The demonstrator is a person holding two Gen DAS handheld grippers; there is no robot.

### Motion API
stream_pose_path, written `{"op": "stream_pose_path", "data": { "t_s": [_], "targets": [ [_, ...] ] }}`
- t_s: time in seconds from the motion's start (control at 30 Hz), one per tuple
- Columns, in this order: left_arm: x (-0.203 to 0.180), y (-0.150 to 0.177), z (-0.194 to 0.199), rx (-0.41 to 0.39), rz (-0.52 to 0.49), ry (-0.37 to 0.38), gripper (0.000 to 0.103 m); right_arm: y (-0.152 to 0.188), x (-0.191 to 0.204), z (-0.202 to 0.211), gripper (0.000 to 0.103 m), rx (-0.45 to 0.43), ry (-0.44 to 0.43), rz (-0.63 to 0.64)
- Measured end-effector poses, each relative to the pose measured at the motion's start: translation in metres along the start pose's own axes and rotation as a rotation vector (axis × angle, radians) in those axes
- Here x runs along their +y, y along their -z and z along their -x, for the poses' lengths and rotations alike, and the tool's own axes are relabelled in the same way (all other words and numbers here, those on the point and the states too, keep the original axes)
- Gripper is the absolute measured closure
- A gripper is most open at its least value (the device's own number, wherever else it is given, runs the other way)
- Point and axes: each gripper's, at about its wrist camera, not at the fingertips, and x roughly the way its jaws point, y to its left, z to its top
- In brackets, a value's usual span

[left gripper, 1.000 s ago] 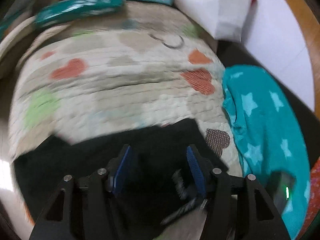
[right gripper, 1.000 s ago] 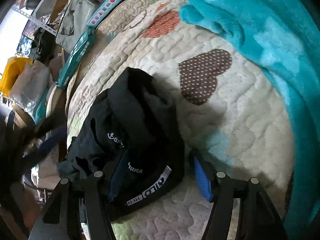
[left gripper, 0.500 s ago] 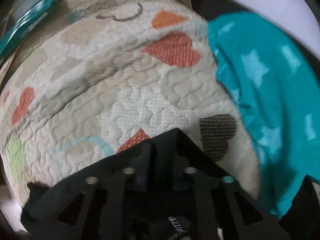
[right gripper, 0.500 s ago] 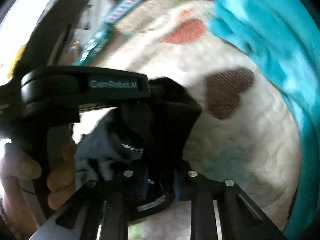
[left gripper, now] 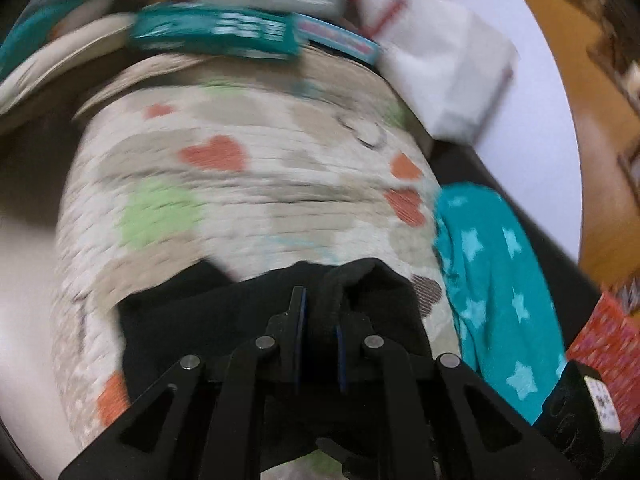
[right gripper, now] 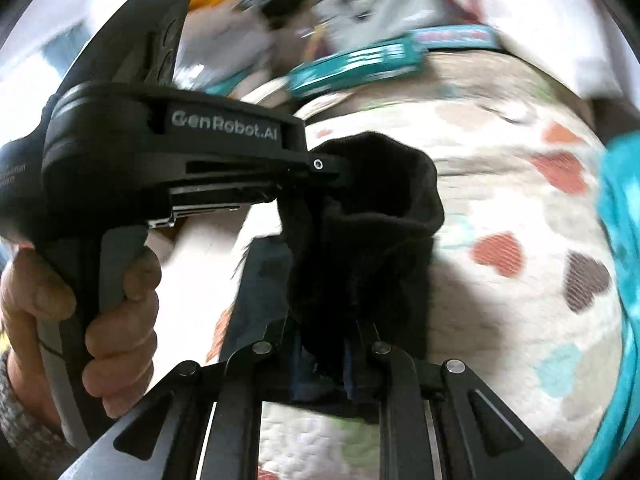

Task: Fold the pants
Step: 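Fold the pants bundle over again with the left gripper toward the right gripper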

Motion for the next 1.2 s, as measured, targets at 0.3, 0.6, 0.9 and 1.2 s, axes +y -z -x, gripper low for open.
{"op": "stream_pose_path", "data": {
  "t_s": [0.3,0.6,0.9,1.2],
  "targets": [
    [0.147,0.051,0.0,-0.019,0.357,-0.027,0.083,0.039,0.089,-0.097,0.073,0.12,0.2,0.414],
    [0.202,0.077,0.026,-0.101,0.665,0.111,0.061,0.073,0.115,-0.064,0.03,0.127,0.144,0.641],
    [0.139,0.053,0.058,-0.247,0.419,0.011,0.049,0.057,0.074,0.016,0.03,0.024,0.224,0.531],
    [0.097,0.039,-0.021,-0.069,0.068,-0.597,0.047,0.026,0.01,-0.04,0.03,0.128,0.23,0.212]
  ]
}}
